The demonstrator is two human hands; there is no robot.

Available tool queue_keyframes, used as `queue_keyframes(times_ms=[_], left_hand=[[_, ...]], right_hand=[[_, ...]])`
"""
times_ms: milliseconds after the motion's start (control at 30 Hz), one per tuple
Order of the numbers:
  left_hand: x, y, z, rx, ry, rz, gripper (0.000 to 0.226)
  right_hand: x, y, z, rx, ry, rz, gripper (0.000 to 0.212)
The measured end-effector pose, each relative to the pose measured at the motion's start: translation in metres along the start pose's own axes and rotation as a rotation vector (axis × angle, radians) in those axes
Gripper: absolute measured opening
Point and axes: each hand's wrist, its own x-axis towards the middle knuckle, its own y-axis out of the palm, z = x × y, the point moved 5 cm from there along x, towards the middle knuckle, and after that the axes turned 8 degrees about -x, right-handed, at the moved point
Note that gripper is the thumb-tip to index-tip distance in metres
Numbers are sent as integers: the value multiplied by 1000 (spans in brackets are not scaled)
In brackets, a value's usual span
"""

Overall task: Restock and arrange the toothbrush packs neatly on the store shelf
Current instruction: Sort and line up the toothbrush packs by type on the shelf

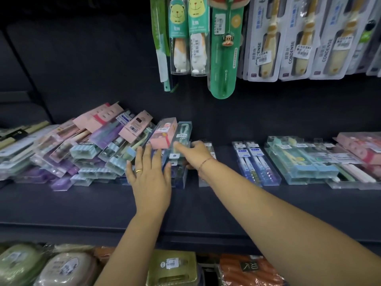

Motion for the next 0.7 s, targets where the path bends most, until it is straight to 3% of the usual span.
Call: queue_keyframes(times_ms=[133, 333, 433, 500, 633, 700], left_hand=[[-1, 1, -2, 27, -2, -1, 39], [-4, -4, -12, -4, -74, -39, 39], [-6, -10, -37, -168, 59, -43, 46], [-9, -7, -57, -372, 91, 94, 54], [-34, 19, -96, -713, -61, 613, 69], [-51, 35, -110, -815, -172, 827, 55]], right_hand=[[-4, -10, 1, 142, 17, -33, 8], [-45, -87, -15, 393, 71, -183, 9], [-65, -145, -25, 418, -18, -282, 5], [-75, -174, -31, 379, -84, -330, 5], [-86, -194, -41, 349, -107, -375, 9], [-88, -191, -46, 360, -104, -358, 9]])
